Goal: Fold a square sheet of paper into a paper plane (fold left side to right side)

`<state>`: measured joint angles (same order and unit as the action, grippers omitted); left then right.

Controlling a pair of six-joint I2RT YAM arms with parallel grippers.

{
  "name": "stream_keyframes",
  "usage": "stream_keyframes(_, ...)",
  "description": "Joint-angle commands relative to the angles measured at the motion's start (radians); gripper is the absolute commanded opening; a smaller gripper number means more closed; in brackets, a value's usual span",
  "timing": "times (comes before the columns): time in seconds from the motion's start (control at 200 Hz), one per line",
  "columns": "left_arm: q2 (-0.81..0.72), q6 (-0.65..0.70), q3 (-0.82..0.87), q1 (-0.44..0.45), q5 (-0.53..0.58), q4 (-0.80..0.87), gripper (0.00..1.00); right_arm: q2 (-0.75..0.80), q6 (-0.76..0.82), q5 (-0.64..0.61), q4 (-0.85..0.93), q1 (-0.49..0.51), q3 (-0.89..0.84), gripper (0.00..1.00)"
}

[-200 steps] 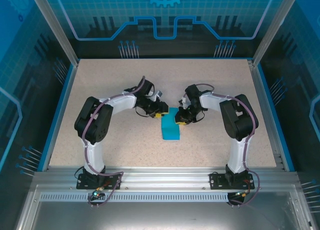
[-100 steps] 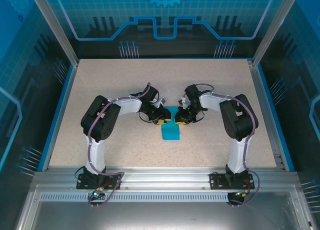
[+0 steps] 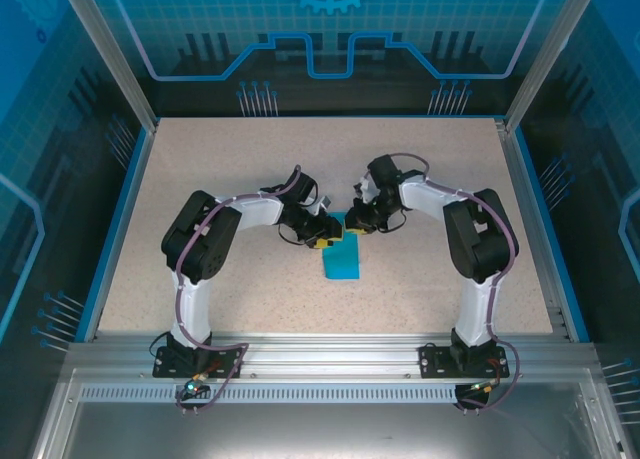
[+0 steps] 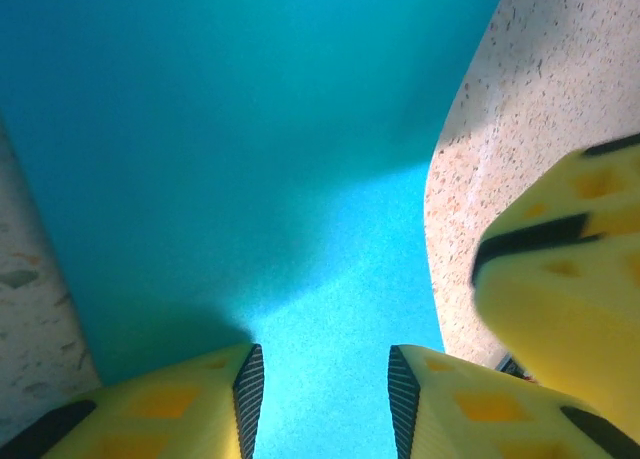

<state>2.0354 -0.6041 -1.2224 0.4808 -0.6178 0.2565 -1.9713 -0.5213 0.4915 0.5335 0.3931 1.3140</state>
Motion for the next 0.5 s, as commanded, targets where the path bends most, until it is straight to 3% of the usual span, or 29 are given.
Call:
stream_keyframes(0.0, 0.022, -0.003, 0.033, 0.020, 0.026, 0.021, 0.42, -0.066, -0.028, 0.020, -0.011, 0.002, 0.059, 0.15)
stream_keyframes(0.495, -0.083, 0.023, 0.056, 0.024, 0.009, -0.027, 0.46, -0.193, -0.005, -0.067, 0.073, 0.006, 0.104, 0.16)
